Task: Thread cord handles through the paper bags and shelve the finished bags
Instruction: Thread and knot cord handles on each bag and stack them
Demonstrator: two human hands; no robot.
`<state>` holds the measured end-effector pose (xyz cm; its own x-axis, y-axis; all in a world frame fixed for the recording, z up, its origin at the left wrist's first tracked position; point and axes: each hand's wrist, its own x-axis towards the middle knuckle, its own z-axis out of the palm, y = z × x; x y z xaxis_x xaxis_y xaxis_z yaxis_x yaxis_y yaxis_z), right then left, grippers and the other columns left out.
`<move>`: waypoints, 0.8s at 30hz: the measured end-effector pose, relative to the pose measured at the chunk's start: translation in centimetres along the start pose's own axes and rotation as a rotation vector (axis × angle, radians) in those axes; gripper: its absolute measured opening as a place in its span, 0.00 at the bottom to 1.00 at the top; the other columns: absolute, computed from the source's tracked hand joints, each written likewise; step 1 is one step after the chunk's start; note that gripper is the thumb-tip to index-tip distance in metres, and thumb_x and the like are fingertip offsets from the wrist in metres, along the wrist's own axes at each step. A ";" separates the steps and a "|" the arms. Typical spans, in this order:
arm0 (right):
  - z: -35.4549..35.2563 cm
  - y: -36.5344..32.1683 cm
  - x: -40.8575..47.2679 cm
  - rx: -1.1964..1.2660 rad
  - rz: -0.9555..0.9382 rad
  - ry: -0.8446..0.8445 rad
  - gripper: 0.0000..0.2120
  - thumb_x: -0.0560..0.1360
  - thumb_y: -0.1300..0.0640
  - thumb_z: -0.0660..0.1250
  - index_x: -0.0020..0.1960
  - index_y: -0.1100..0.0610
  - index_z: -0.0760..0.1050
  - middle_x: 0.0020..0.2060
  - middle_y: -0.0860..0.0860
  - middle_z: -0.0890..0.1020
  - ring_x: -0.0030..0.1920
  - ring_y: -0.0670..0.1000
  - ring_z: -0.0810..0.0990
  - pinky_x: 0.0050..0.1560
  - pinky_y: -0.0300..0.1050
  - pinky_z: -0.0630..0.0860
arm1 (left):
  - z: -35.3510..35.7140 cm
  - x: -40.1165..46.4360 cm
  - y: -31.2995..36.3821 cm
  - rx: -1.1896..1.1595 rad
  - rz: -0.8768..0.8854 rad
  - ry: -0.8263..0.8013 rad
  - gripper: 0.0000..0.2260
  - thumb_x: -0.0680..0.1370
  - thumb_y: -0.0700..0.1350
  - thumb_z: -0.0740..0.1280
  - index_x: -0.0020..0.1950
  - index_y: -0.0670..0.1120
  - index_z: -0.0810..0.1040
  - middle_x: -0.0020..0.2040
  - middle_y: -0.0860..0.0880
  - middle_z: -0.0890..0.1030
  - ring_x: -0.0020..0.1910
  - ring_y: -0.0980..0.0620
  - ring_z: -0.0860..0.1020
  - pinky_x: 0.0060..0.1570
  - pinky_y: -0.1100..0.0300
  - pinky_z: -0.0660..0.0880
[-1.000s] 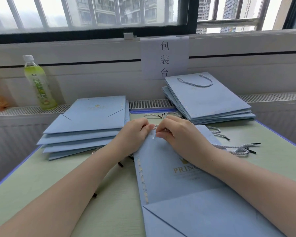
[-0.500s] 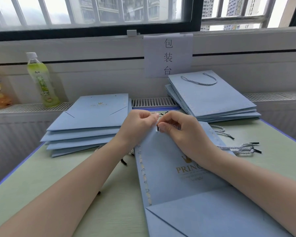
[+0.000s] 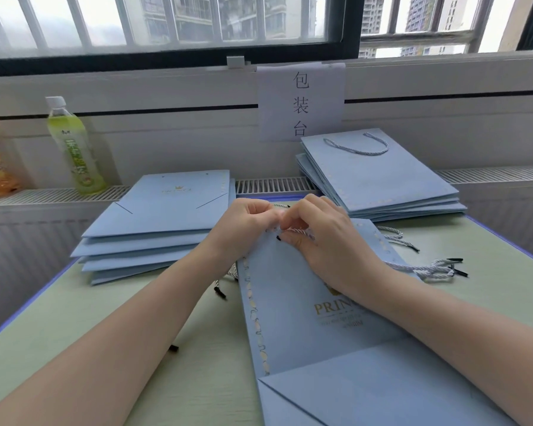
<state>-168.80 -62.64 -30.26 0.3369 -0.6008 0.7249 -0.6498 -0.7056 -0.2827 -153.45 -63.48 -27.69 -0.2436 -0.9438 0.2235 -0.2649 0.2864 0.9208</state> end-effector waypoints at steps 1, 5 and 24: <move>0.0 0.0 0.0 -0.005 -0.008 -0.008 0.07 0.70 0.54 0.66 0.45 0.57 0.76 0.41 0.50 0.78 0.44 0.54 0.75 0.47 0.53 0.72 | 0.0 0.0 -0.1 -0.007 -0.004 -0.007 0.17 0.75 0.47 0.68 0.37 0.32 0.74 0.36 0.41 0.71 0.36 0.45 0.66 0.38 0.53 0.63; -0.1 0.2 0.1 -0.011 0.008 -0.021 0.08 0.71 0.52 0.65 0.44 0.57 0.75 0.39 0.46 0.76 0.42 0.50 0.73 0.45 0.49 0.70 | -0.3 0.0 -0.2 -0.047 -0.022 -0.001 0.15 0.77 0.46 0.67 0.41 0.33 0.80 0.36 0.38 0.78 0.33 0.45 0.74 0.34 0.57 0.71; -1.4 0.5 0.3 0.109 0.113 -0.083 0.03 0.77 0.58 0.64 0.51 0.55 0.73 0.31 0.44 0.73 0.34 0.45 0.70 0.38 0.32 0.63 | -1.0 -0.1 0.0 -0.100 -0.135 -0.021 0.16 0.72 0.55 0.67 0.39 0.42 0.84 0.36 0.42 0.83 0.31 0.49 0.80 0.32 0.60 0.76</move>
<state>-170.02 -62.67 -29.28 0.3236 -0.7043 0.6318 -0.6103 -0.6656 -0.4295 -152.49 -63.58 -27.37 -0.2318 -0.9686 0.0898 -0.2030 0.1384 0.9693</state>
